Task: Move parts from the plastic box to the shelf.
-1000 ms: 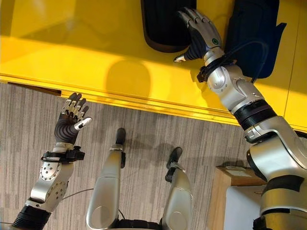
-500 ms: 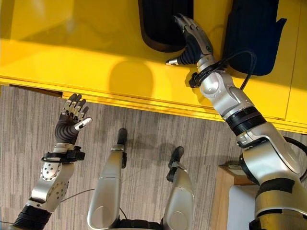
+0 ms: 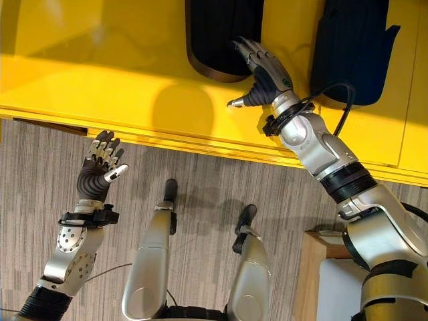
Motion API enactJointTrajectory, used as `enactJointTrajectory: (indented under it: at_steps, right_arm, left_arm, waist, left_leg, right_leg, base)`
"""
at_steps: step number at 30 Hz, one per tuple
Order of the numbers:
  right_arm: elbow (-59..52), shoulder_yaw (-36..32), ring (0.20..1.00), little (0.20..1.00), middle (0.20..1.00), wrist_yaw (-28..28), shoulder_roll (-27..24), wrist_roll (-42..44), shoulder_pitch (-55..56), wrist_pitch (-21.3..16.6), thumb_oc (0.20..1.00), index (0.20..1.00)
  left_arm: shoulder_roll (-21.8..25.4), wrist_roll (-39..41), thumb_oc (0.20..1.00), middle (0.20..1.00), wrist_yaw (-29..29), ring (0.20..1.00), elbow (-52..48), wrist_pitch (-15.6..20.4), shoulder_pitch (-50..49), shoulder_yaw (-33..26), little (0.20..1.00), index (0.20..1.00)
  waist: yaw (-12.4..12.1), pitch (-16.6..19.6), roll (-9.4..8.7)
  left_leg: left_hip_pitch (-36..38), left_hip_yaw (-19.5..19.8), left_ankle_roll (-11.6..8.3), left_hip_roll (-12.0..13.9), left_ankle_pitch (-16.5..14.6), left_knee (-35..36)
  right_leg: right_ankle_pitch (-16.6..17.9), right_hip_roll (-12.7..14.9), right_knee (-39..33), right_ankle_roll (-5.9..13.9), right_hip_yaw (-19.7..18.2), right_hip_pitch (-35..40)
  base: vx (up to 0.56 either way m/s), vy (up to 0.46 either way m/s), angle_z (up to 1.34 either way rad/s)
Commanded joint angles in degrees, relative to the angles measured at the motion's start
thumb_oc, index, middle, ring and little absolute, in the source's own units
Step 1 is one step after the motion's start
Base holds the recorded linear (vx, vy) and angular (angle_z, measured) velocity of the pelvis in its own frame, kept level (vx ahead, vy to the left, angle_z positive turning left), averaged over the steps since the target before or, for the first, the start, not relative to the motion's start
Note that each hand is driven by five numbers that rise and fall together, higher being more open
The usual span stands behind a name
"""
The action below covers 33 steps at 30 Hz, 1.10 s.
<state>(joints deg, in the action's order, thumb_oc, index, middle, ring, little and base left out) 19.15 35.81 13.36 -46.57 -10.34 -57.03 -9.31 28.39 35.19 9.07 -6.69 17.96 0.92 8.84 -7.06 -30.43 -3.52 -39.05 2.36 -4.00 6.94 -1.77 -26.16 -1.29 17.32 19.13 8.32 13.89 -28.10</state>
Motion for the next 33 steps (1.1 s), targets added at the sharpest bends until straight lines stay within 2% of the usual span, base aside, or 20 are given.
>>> enactJointTrajectory:
  at_steps: [1, 11, 22, 33]
  right_arm:
    - [-2.87, -0.08, 1.0, 1.0, 1.0, -1.46, -2.14, 0.43, 2.61, -2.44, 1.0, 1.0]
    - [-5.45, -5.66, 1.0, 1.0, 1.0, 0.37, 0.29, 2.33, 7.35, -2.85, 1.0, 1.0]
    - [-4.63, -12.19, 1.0, 1.0, 1.0, 4.82, 5.86, 2.81, 12.35, -2.38, 1.0, 1.0]
    - [-3.4, -15.24, 1.0, 1.0, 1.0, 9.16, 9.99, 3.18, 10.76, -1.87, 1.0, 1.0]
  left_arm:
    - [0.69, -2.33, 1.0, 1.0, -0.82, 1.0, -5.15, 4.03, 1.3, -2.28, 1.0, 1.0]
    - [0.28, -2.84, 1.0, 1.0, -0.12, 1.0, -4.89, 4.21, 1.43, -2.85, 1.0, 1.0]
    - [-0.91, -3.25, 1.0, 1.0, 1.11, 1.0, -4.17, 4.43, 1.9, -3.24, 1.0, 1.0]
    - [-1.07, -3.38, 1.0, 1.0, 2.13, 1.0, -3.93, 4.5, 2.52, -2.93, 1.0, 1.0]
  waist:
    - [0.52, 0.71, -0.21]
    - [0.98, 0.84, -0.2]
    - [1.56, 0.98, 0.1]
    - [1.45, 0.71, 0.33]
  left_leg:
    - [-1.06, 1.36, -0.96, 1.11, -2.55, -1.33]
    - [-1.16, 1.26, -0.91, 1.28, -2.72, -1.46]
    - [-1.16, 0.98, -0.7, 1.24, -2.68, -1.32]
    - [-1.11, 0.88, -0.44, 1.03, -2.41, -0.69]
  right_leg:
    - [-2.75, 1.11, 2.92, 1.19, -0.34, 2.81]
    - [-2.81, 1.14, 3.13, 1.25, -0.43, 2.68]
    - [-2.7, 1.13, 3.14, 1.17, -0.55, 2.43]
    - [-2.21, 0.98, 2.58, 1.25, -0.83, 2.18]
  base:
    - [0.0, 0.0, 0.0]
    - [0.0, 0.0, 0.0]
    - [0.0, 0.0, 0.0]
    - [0.0, 0.0, 0.0]
